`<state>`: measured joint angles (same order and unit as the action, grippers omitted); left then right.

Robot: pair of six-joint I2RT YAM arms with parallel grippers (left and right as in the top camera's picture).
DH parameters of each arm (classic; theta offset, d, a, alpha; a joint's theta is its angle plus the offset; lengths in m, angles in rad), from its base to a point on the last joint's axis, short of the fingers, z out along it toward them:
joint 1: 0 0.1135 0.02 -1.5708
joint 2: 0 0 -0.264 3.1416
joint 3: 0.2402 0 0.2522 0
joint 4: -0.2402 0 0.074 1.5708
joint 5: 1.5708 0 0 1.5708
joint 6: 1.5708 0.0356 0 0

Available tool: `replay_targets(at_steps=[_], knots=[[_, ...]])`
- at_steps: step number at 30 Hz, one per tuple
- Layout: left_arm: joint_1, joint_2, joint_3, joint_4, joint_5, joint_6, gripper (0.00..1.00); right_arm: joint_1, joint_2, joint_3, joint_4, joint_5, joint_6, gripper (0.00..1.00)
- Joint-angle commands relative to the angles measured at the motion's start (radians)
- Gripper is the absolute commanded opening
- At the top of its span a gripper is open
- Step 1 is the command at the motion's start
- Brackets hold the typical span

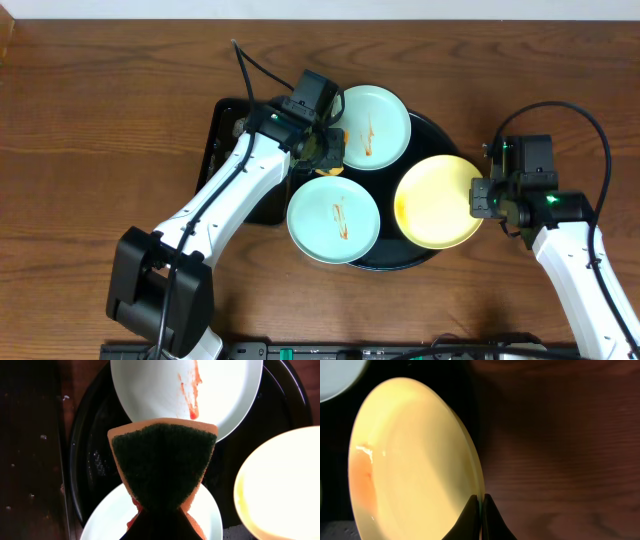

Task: Clean dirty plates on tray and stack at the side
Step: 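Lift the yellow plate with the right gripper and pull it rightward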

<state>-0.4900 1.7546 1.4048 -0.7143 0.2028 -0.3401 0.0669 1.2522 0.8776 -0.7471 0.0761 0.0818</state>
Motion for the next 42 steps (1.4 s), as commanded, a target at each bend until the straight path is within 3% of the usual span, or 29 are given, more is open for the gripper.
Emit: replay_targets(at_steps=[1, 12, 23, 32, 36, 38, 42], knots=[[0.002, 0.0, 0.007, -0.004, -0.01, 0.006, 0.08, 0.007, -0.011, 0.033, 0.002, 0.091, -0.038, 0.01], [0.002, 0.0, 0.007, -0.004, -0.01, 0.006, 0.07, 0.072, -0.014, 0.169, -0.001, 0.153, -0.114, 0.01], [0.002, 0.0, 0.007, -0.009, -0.01, 0.006, 0.07, 0.231, -0.014, 0.194, -0.004, 0.395, -0.191, 0.01], [0.002, 0.0, 0.007, -0.019, -0.01, 0.006, 0.07, 0.156, -0.014, 0.194, 0.006, 0.252, 0.002, 0.03], [0.002, 0.0, 0.007, -0.021, -0.01, 0.006, 0.07, 0.052, -0.014, 0.194, 0.0, 0.146, 0.048, 0.23], [0.002, 0.0, 0.007, -0.023, -0.01, 0.006, 0.07, -0.007, -0.014, 0.193, -0.013, 0.072, 0.053, 0.39], [0.002, 0.0, 0.007, -0.026, -0.01, 0.006, 0.07, -0.118, -0.014, 0.188, -0.051, -0.1, 0.052, 0.99]])
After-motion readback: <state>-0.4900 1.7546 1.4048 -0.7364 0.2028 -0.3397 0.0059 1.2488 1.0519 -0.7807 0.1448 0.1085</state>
